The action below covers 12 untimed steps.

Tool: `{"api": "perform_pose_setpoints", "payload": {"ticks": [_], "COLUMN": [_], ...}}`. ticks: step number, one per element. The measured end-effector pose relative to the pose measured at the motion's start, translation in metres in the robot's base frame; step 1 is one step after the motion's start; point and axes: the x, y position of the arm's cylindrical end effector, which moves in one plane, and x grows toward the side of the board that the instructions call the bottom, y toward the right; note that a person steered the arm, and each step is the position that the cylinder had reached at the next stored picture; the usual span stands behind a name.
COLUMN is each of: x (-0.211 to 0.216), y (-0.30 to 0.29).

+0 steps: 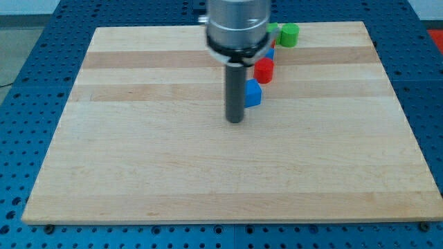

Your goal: Make the tshape of blocks by adding the blue cube below the red circle

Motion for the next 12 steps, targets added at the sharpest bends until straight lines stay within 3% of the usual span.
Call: {"api": "perform_pose_setpoints", "payload": {"ticks": [2,4,7,8,9,10,11,12], "x": [-0.035,-0.039,-0.061,-0.060,-0.020,0.020,0.005,-0.021], "y": [-0.058,-0.038,0.040,0.028,0.011,0.033,0.082,0.092]}}
